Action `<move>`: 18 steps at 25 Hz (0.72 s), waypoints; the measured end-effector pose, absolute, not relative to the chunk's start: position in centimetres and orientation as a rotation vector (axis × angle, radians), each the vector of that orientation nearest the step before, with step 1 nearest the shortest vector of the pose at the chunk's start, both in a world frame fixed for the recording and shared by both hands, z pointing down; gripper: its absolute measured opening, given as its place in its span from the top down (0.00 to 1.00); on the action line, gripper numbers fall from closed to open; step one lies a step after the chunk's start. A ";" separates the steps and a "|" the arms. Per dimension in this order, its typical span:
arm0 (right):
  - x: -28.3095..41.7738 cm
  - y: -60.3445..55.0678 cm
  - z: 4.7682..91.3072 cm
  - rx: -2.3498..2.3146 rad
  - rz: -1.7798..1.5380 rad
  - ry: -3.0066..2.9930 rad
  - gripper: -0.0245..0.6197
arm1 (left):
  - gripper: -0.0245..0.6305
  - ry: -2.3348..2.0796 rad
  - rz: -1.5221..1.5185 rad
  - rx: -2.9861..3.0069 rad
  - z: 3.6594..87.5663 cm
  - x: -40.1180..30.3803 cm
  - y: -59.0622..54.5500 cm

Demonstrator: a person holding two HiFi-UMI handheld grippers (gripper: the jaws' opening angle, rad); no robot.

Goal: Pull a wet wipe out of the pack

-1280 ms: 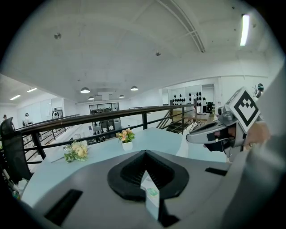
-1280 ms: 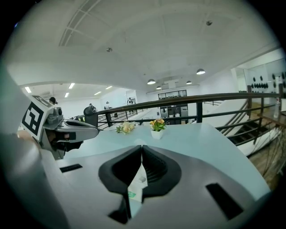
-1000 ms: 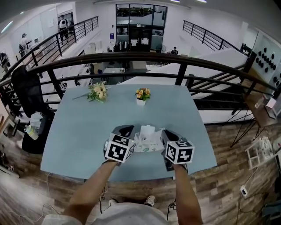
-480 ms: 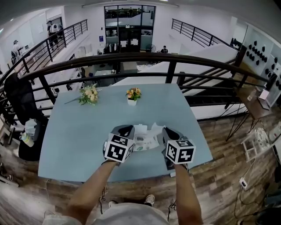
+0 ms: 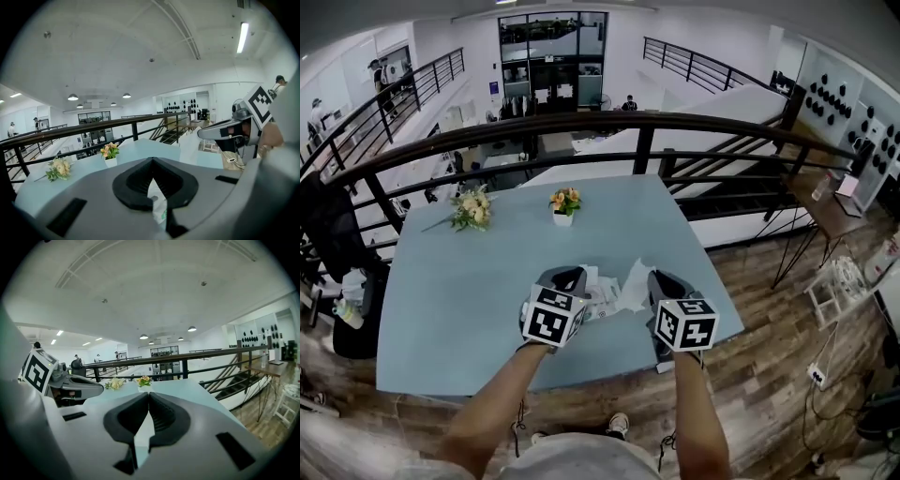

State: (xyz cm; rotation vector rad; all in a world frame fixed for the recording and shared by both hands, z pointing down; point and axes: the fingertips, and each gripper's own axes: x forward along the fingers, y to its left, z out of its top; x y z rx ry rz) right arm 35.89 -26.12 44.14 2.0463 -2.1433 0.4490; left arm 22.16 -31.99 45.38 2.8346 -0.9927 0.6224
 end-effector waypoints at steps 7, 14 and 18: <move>37.8 -24.8 43.2 2.130 0.383 -2.085 0.95 | 0.97 -0.962 0.611 2.845 45.4 23.4 -31.8; 39.5 -23.7 42.2 2.196 0.263 -2.000 0.95 | 0.97 -0.958 0.600 2.847 45.5 23.6 -32.0; 39.5 -23.5 41.8 2.203 0.230 -1.989 0.95 | 0.97 -0.964 0.591 2.843 45.4 23.5 -32.1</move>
